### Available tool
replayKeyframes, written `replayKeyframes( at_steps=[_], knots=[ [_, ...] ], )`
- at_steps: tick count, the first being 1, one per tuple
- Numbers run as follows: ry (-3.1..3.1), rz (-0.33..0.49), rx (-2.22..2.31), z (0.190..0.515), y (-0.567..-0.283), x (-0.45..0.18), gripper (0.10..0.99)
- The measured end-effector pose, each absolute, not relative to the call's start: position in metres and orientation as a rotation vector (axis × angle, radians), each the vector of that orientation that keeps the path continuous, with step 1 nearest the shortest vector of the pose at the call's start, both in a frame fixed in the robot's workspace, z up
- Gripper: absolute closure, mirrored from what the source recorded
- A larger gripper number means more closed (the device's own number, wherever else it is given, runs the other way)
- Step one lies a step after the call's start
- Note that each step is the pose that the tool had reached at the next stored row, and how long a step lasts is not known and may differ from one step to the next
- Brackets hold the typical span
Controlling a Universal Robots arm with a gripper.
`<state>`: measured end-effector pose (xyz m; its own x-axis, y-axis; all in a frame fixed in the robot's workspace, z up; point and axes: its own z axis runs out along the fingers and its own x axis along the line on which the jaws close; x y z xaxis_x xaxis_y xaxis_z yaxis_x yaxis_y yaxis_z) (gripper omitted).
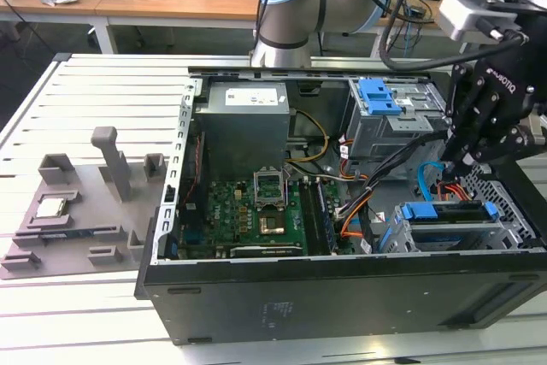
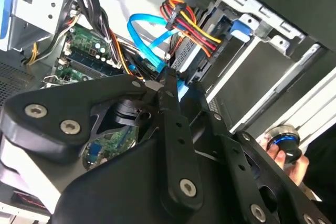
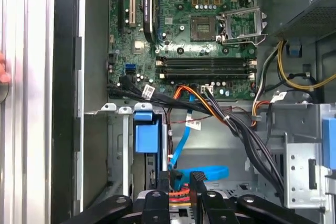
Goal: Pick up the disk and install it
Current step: 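Insert the second disk wire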
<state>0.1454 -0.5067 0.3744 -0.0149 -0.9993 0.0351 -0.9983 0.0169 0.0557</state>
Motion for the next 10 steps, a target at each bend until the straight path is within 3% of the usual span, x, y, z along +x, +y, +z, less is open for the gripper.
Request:
replayKeyframes(
  at_steps=[6, 10],
  knots=[
    [-2.19, -0.016, 2.155, 0.367, -0.5095, 0.1445, 0.784],
    [-2.19, -0.016, 2.155, 0.367, -0.5096, 0.1445, 0.925]
  ],
)
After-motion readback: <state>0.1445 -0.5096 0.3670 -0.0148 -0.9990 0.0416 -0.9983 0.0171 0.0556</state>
